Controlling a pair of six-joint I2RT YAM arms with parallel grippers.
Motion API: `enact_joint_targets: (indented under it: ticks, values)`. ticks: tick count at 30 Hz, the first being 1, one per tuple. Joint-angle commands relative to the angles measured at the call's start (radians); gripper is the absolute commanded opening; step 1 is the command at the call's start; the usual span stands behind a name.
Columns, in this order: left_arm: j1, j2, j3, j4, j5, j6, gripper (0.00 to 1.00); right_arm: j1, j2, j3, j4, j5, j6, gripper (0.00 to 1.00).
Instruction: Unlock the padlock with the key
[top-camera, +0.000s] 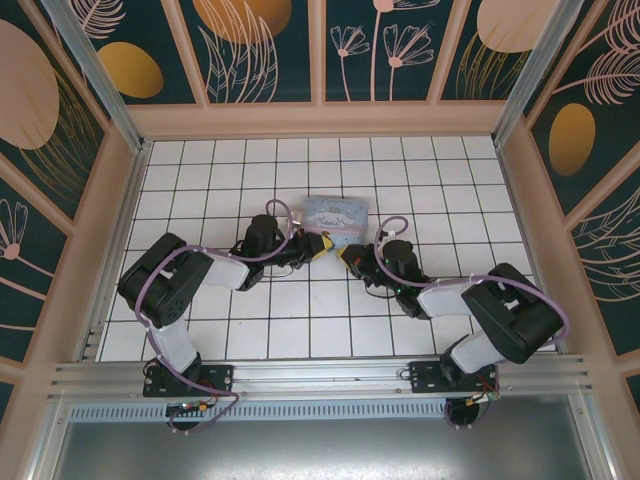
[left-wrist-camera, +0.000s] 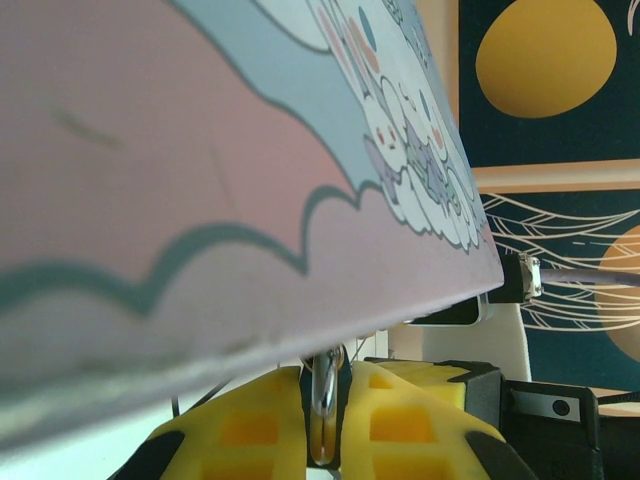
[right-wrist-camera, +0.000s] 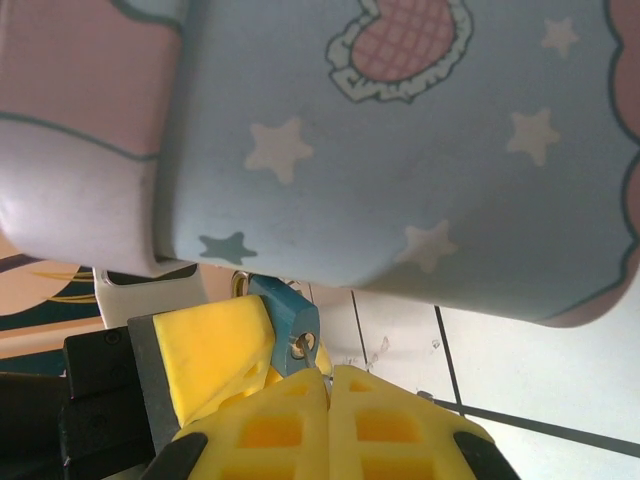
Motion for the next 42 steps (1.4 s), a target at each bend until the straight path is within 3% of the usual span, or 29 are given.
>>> enact_joint_targets:
  ticks: [1,16,26,30,37,42]
  values:
    - [0.003,-0.013,-0.001,0.058,0.009,-0.007,0.00,0.005,0.015,0.030,0.046,0.005,0.003,0.00]
    - [0.000,-0.028,-0.037,0.253,0.003,-0.229,0.00,0.005,0.076,0.040,0.188,0.060,0.024,0.00]
    - [0.002,-0.043,-0.030,0.247,-0.014,-0.244,0.00,0.005,0.165,0.063,0.340,0.052,0.060,0.00]
    - [0.000,-0.037,-0.024,0.219,-0.011,-0.219,0.00,0.002,0.173,0.115,0.301,0.008,0.017,0.00]
    - [0.000,-0.026,-0.025,0.233,-0.007,-0.224,0.00,0.006,0.161,0.242,0.039,-0.005,-0.179,0.00]
    - [0.001,-0.029,-0.020,0.231,-0.007,-0.228,0.00,-0.011,0.202,0.237,0.106,-0.030,-0.171,0.00]
